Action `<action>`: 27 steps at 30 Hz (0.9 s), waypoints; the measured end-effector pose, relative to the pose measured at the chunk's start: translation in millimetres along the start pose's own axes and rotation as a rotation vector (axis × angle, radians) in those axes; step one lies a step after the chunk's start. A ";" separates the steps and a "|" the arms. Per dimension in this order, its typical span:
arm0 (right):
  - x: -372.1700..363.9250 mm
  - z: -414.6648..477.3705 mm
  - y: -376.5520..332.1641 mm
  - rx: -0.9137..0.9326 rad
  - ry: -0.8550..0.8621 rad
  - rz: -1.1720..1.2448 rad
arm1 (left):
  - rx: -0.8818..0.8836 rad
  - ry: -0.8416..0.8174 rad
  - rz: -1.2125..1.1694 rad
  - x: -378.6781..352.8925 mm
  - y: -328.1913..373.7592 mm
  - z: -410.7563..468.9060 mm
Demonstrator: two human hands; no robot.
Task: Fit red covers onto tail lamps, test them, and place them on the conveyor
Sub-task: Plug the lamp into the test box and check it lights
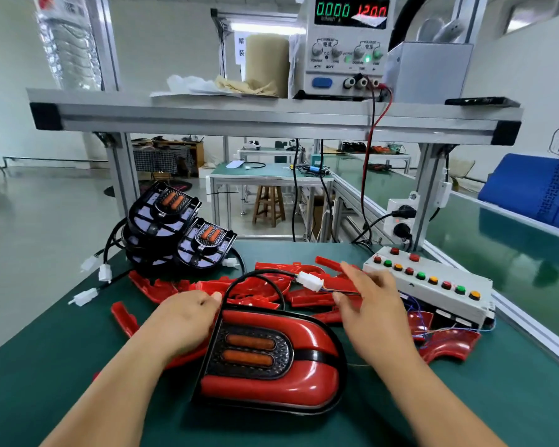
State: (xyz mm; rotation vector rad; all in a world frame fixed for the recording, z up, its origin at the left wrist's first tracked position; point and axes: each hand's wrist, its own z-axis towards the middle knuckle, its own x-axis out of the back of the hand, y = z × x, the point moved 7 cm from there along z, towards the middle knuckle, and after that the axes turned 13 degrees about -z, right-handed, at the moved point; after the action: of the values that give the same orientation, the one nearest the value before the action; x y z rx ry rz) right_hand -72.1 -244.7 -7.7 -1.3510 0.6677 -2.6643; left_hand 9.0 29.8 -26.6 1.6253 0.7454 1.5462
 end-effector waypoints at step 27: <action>-4.2 -5.3 -5.4 -0.025 -0.072 0.258 | 0.027 0.152 -0.613 -40.0 -15.7 5.9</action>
State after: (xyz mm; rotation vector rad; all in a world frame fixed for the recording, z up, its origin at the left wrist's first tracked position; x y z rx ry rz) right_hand -73.0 -236.9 -11.3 -1.2629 0.8086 -2.4025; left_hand 12.4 4.3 -61.6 1.1466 1.2162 1.2134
